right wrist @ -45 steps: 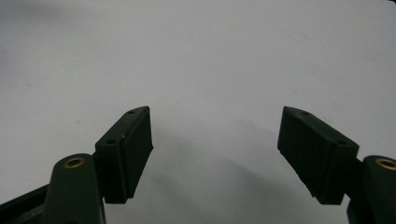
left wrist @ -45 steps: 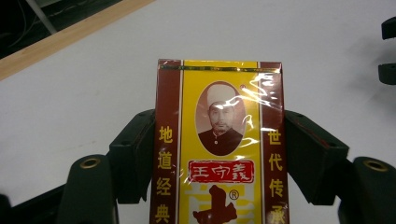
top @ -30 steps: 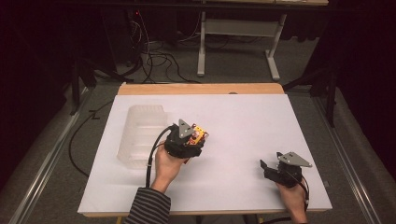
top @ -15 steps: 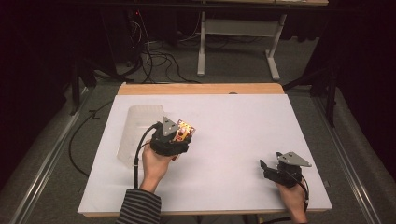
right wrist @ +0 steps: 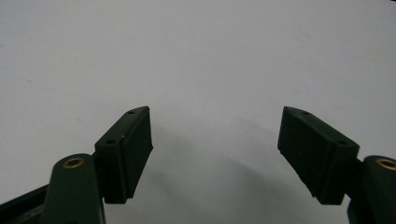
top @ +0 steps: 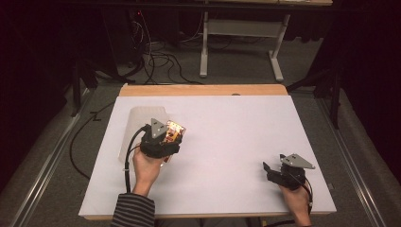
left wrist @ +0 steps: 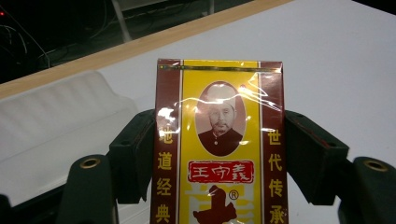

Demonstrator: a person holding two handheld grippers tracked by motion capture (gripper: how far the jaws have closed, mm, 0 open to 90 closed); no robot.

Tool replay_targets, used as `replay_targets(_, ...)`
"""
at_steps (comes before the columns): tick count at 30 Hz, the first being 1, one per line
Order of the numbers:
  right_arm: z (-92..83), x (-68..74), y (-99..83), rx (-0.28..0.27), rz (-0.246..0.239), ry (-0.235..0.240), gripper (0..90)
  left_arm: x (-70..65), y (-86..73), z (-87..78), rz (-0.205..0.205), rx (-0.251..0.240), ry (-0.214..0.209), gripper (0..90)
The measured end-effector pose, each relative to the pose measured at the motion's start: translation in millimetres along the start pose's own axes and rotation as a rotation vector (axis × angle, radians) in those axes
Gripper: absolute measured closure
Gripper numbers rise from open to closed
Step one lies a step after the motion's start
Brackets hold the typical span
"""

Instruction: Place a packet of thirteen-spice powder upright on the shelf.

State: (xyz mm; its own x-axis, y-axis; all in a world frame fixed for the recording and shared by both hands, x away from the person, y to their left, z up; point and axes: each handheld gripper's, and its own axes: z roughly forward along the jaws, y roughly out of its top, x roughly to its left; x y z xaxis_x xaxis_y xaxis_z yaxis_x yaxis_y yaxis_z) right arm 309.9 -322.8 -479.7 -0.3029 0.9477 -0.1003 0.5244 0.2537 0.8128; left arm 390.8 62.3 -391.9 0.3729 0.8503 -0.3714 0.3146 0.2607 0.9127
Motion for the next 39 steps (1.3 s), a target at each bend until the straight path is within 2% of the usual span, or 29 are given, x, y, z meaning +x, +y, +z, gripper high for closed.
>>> replay_targets(8,0.1,0.1,0.0,0.0,0.0,-0.002,26.5,10.6,3.6,-6.3,-0.003,-0.012,0.024,32.8)
replay_targets(18,0.2,0.1,-0.1,-0.005,-0.003,-0.001,26.5,24.3,8.0,-15.9,-0.047,-0.065,0.051,32.7)
replay_targets(24,0.0,0.1,-0.1,-0.004,-0.004,-0.001,26.5,29.6,11.3,-17.5,-0.039,-0.09,0.073,32.7)
replay_targets(31,-0.5,-0.1,-0.1,-0.005,-0.004,0.0,26.5,38.3,11.1,-17.8,-0.034,-0.096,0.104,32.7)
replay_targets(39,-0.3,0.2,-0.1,-0.004,-0.006,-0.001,26.4,51.7,7.4,-22.6,-0.045,-0.1,0.143,32.7)
